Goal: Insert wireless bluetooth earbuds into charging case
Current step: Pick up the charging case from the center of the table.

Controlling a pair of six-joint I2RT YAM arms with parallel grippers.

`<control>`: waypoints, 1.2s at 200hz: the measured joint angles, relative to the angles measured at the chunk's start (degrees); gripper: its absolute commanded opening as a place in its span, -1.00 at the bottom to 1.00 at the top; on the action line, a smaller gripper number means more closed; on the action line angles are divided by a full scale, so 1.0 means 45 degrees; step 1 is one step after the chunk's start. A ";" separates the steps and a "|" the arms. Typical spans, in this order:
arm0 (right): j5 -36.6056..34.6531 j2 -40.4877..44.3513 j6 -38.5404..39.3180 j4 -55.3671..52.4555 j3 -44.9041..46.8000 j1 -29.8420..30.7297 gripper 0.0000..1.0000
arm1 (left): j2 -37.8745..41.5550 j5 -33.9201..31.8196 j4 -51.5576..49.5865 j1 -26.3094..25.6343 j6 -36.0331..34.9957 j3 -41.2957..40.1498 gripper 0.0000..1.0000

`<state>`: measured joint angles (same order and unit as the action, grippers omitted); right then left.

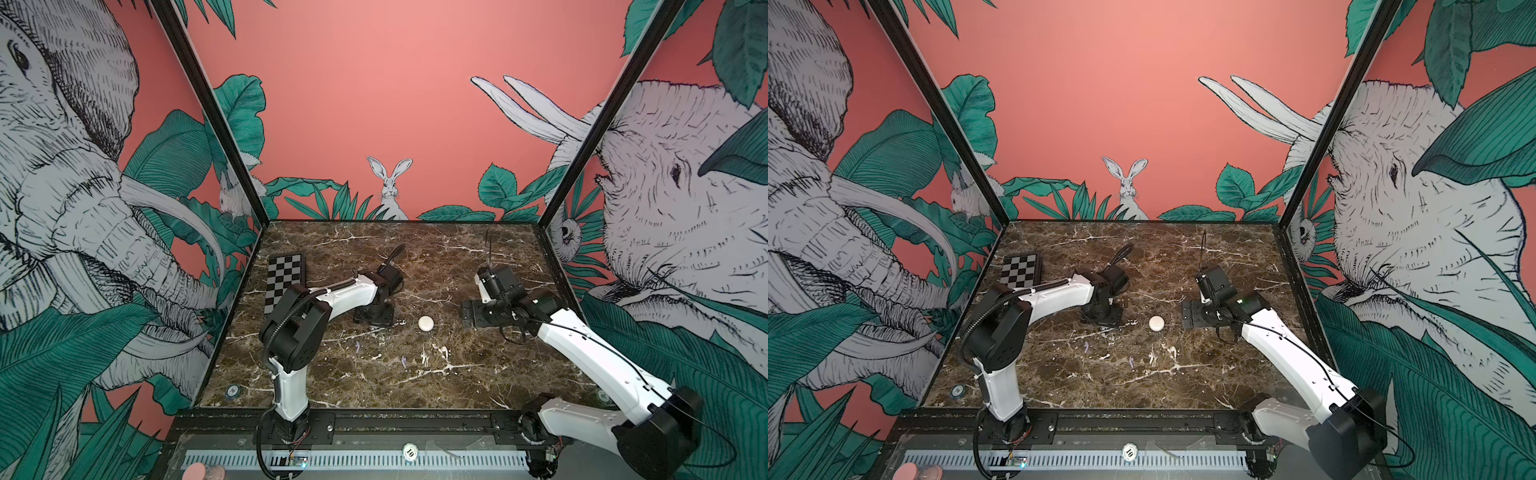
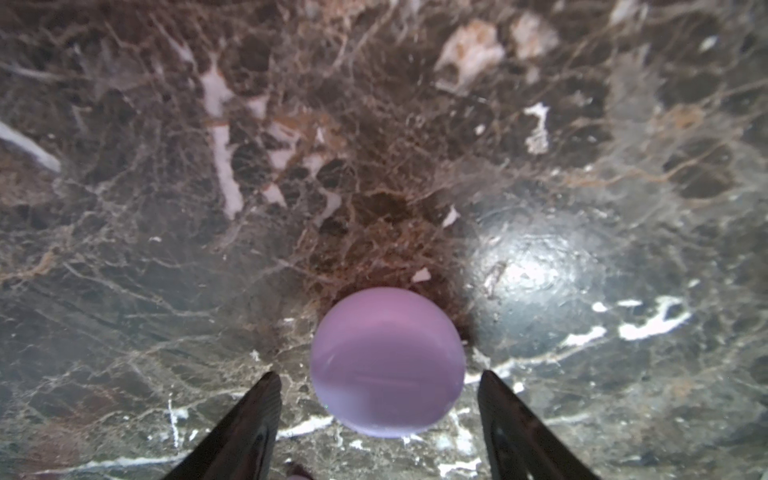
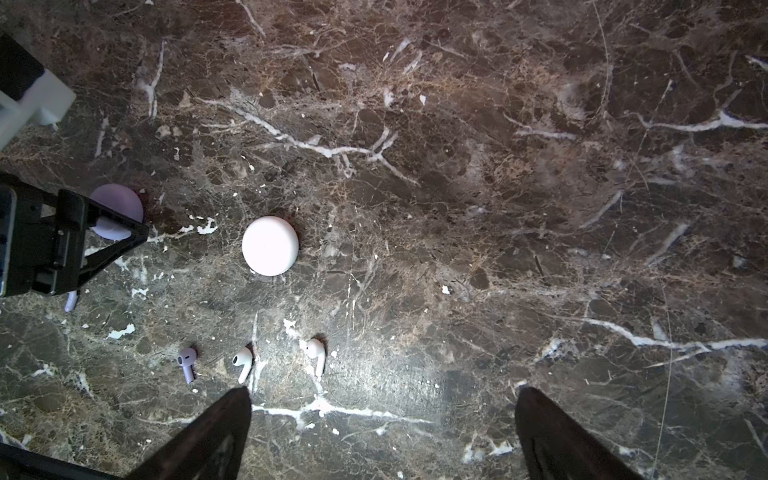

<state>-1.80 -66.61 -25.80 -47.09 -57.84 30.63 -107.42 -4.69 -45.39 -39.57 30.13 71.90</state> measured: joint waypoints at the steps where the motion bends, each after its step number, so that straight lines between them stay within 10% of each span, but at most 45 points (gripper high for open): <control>1: 0.0000 0.0000 0.0005 0.0000 0.0000 0.0000 0.96 | 0.0000 0.0000 0.0005 0.0000 0.0000 0.0000 0.46; 127: 0.0019 -0.0005 0.0078 0.0000 0.0000 0.0019 0.96 | -0.0272 0.0107 0.0364 0.0000 0.0000 -0.0015 0.02; 192: 0.0748 -0.0219 0.0141 -0.0039 -0.0005 0.0044 0.96 | 0.0073 -0.0073 0.0952 -0.0034 -0.0379 -0.0520 -0.99; 240: 0.2429 -0.0427 0.0427 -0.0073 -0.0680 0.0078 0.96 | 0.1569 0.0257 0.1209 -0.0029 -0.1326 -0.1773 -1.00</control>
<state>9.13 -68.53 -23.88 -47.42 -60.90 30.98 -100.36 -3.53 -39.94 -39.70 24.16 63.92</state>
